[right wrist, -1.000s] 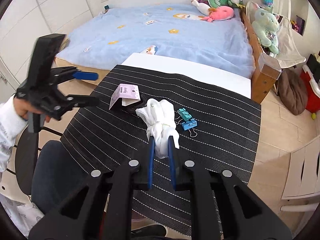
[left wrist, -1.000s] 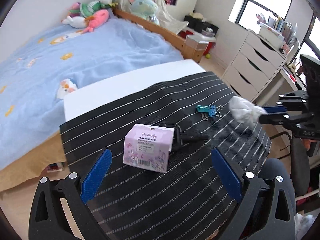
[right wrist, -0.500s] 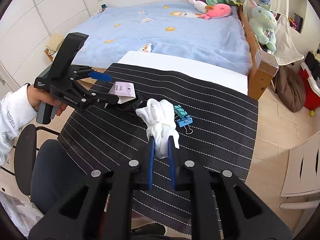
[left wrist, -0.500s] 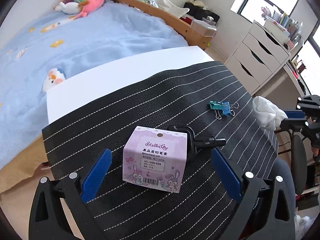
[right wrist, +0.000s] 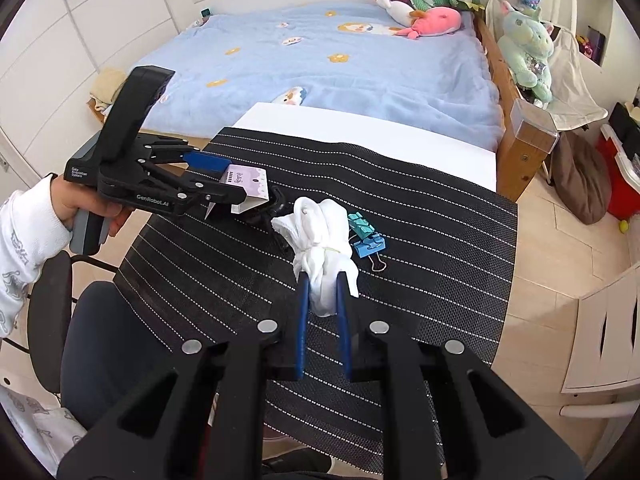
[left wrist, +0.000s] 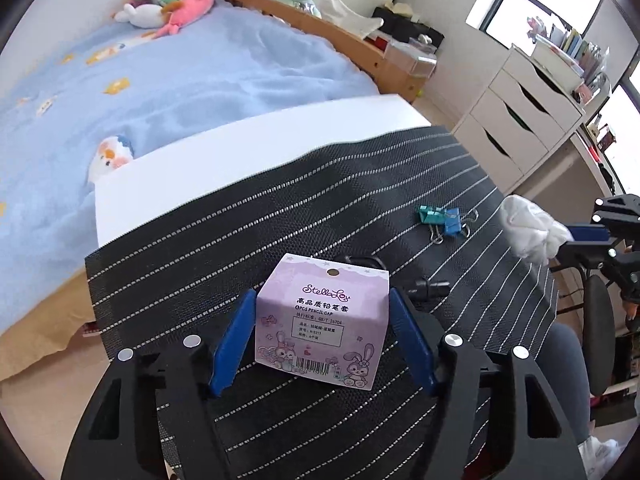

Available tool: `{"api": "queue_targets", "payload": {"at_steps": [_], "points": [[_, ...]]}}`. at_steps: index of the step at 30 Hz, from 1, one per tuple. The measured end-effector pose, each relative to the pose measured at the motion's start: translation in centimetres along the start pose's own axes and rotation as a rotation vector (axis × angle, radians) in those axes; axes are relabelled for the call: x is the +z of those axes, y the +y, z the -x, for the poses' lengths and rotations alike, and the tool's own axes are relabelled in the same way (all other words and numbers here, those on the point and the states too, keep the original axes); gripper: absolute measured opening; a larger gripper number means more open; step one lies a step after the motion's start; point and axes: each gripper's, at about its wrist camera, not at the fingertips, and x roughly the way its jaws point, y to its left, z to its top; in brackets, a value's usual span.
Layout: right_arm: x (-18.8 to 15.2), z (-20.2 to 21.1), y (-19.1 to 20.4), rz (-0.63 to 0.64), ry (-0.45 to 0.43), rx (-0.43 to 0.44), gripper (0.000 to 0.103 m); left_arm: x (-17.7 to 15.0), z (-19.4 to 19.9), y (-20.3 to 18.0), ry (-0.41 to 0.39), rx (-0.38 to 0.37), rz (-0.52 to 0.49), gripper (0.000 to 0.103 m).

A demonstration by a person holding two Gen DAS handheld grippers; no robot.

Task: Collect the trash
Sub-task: 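Drop the white socks into the pink bin with the right gripper while left holds the box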

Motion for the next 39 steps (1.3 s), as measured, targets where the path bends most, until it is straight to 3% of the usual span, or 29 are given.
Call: {"api": "queue_targets", "payload": {"at_steps": [16, 30, 39], "points": [[-0.6, 1.5, 0.6, -0.012, -0.054, 0.014, 0.013, -0.4, 5.9, -3.6, -0.146, 0.053, -0.013, 0.065], [-2.4, 5.9, 3.0, 0.017, -0.138, 0.044, 0.013, -4.8, 11.2, -8.3, -0.256, 0.073, -0.013, 0.065], [-5.0, 8.2, 5.6, 0.055, -0.159, 0.070, 0.013, -7.9, 13.4, -11.4, -0.286, 0.069, -0.039, 0.065]]}}
